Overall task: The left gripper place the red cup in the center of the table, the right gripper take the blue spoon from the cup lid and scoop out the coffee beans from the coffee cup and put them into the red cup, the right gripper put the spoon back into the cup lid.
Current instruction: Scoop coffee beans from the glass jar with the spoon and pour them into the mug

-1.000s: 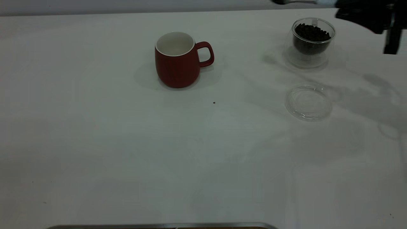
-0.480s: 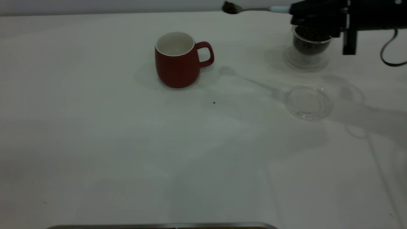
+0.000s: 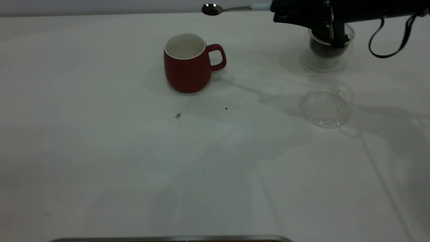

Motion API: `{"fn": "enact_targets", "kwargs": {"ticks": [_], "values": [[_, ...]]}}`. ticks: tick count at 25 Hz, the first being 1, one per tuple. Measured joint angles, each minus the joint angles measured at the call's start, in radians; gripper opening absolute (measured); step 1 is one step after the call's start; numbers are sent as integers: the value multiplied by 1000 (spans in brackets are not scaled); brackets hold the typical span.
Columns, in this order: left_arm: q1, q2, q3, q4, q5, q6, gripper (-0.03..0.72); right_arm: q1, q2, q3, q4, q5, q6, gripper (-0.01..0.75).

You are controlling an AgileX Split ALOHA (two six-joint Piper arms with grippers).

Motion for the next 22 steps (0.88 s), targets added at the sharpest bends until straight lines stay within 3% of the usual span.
{"fn": "enact_targets", "kwargs": {"ticks": [22], "values": [[0, 0, 0, 0, 0, 0, 587, 97, 0, -24, -3, -138, 20, 114]]}}
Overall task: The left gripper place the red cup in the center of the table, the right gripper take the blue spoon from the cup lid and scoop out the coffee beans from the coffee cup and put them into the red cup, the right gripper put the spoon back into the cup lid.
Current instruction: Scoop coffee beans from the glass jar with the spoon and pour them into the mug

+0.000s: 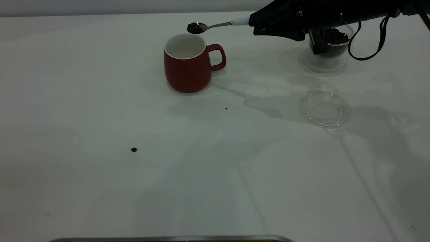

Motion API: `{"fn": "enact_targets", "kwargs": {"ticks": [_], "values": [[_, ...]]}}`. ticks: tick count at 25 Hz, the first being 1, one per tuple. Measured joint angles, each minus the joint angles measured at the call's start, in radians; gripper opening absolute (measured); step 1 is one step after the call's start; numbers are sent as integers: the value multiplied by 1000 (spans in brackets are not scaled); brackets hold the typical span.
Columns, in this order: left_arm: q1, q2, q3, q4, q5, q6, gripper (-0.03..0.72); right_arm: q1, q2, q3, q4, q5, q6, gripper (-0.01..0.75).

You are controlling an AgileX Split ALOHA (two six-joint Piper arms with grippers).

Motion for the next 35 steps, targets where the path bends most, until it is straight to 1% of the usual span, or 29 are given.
{"fn": "enact_targets", "kwargs": {"ticks": [6, 12, 17, 22, 29, 33, 35], "values": [[0, 0, 0, 0, 0, 0, 587, 1, 1, -11, 0, -26, -1, 114], [0, 0, 0, 0, 0, 0, 587, 20, 10, -38, 0, -50, -9, 114], [0, 0, 0, 0, 0, 0, 587, 37, 72, -89, 0, -49, -13, 114], [0, 0, 0, 0, 0, 0, 587, 51, 100, -119, 0, -62, -61, 114], [0, 0, 0, 0, 0, 0, 587, 51, 100, -120, 0, -129, -215, 114], [0, 0, 0, 0, 0, 0, 587, 51, 100, -120, 0, -150, -402, 114], [0, 0, 0, 0, 0, 0, 587, 51, 100, -120, 0, -152, -541, 114]]}}
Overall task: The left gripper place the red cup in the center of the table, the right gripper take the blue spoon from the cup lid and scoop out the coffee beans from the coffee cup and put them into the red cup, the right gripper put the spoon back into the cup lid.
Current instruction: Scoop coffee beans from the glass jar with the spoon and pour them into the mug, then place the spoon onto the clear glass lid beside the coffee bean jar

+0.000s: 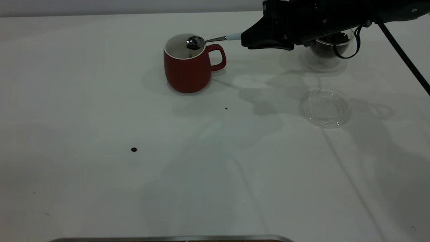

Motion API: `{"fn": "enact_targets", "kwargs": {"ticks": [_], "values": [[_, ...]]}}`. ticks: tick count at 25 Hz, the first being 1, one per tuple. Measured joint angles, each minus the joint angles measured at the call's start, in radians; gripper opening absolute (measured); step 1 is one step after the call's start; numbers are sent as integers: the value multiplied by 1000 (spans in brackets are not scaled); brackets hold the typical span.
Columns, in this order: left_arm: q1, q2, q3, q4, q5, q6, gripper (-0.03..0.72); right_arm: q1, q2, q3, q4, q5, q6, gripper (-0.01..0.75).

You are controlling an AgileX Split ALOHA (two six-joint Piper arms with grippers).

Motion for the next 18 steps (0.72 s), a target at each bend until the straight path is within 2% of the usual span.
{"fn": "enact_targets", "kwargs": {"ticks": [4, 8, 12, 18], "values": [[0, 0, 0, 0, 0, 0, 587, 0, 0, 0, 0, -1, -197, 114], [0, 0, 0, 0, 0, 0, 587, 0, 0, 0, 0, -1, -200, 114], [0, 0, 0, 0, 0, 0, 587, 0, -42, 0, -3, 0, -19, 114], [0, 0, 0, 0, 0, 0, 587, -6, -180, 31, -30, -12, 354, 114]]}}
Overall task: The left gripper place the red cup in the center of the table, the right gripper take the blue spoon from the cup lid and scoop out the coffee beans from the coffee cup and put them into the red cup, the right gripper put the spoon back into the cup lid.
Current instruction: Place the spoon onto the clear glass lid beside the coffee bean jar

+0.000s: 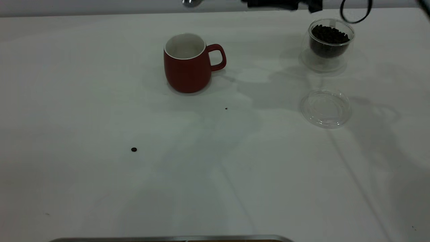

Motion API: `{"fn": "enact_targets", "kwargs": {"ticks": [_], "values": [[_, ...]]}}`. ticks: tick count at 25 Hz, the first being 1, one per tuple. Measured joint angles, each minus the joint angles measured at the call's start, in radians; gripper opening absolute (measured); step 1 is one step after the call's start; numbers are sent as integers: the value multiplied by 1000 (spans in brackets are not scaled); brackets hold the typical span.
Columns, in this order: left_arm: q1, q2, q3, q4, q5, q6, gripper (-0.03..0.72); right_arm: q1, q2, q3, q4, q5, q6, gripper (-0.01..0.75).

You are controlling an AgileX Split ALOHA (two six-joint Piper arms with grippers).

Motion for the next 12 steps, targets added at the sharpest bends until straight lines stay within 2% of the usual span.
{"fn": "enact_targets", "kwargs": {"ticks": [4, 12], "values": [[0, 0, 0, 0, 0, 0, 587, -47, -81, 88, -15, -9, 92, 114], [0, 0, 0, 0, 0, 0, 587, -162, -205, 332, 21, -38, 104, 114]]}}
